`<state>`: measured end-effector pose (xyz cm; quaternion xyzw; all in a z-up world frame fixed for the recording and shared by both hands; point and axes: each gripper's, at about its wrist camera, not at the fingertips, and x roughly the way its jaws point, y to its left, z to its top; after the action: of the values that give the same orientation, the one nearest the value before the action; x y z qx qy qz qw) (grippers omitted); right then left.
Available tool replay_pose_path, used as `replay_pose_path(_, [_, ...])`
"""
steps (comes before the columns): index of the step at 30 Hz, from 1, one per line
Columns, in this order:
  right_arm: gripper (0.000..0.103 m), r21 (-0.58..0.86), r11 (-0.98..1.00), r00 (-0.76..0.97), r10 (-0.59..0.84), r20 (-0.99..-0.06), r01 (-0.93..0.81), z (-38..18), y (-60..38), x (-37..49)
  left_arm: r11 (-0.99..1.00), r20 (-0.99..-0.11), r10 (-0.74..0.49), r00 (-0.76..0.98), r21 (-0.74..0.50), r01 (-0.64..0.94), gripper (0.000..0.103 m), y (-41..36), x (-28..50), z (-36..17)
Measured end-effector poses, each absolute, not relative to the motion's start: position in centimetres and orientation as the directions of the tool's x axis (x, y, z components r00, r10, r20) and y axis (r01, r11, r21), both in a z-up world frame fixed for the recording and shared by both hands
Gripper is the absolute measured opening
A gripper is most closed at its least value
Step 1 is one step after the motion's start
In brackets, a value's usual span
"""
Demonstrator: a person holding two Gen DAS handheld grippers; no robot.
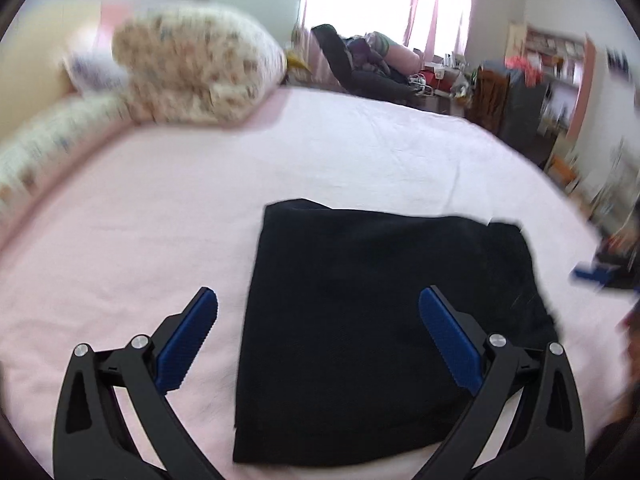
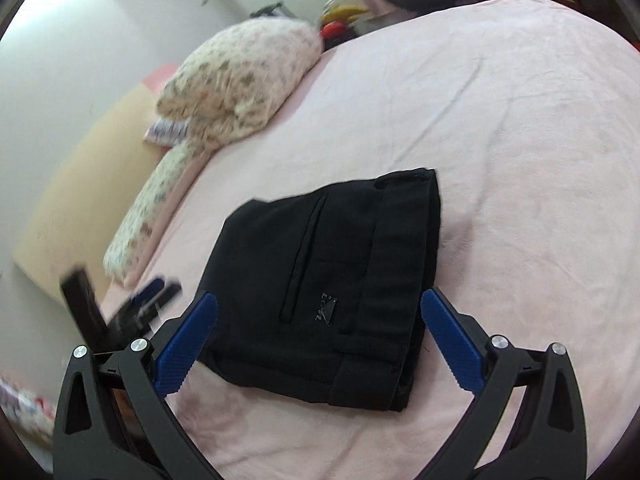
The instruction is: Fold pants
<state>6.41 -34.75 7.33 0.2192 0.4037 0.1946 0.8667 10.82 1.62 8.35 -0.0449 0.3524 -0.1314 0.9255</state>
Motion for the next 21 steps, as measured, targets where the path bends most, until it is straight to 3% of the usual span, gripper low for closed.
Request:
replay_pose_path(2, [0.102,0.571,0.8,0.554,0.564,-0.613,-0.183,6.0,-35.0,7.1,0.95,-0.669,-0.311,0.675,-0.238,0.201,0.101,3.3,12.4,7.9])
replay_pose_path(9, [0.102,0.695,0.719,0.389,0.64,-0.663,0.001,0.3,-37.3,11.3,0.863,-0.716,-0.48,0.507,-0.49,0.124,0.101,8.4,17.0,5.1])
replay_pose_path(21, [0.102,0.727,0.677,0.226,0.73,-0.645,-0.111,-1.4,-34.3,13.2,0.851,-0.781,-0.524,0.34,-0.486,0.198,0.101,5.8,20.9,1.6])
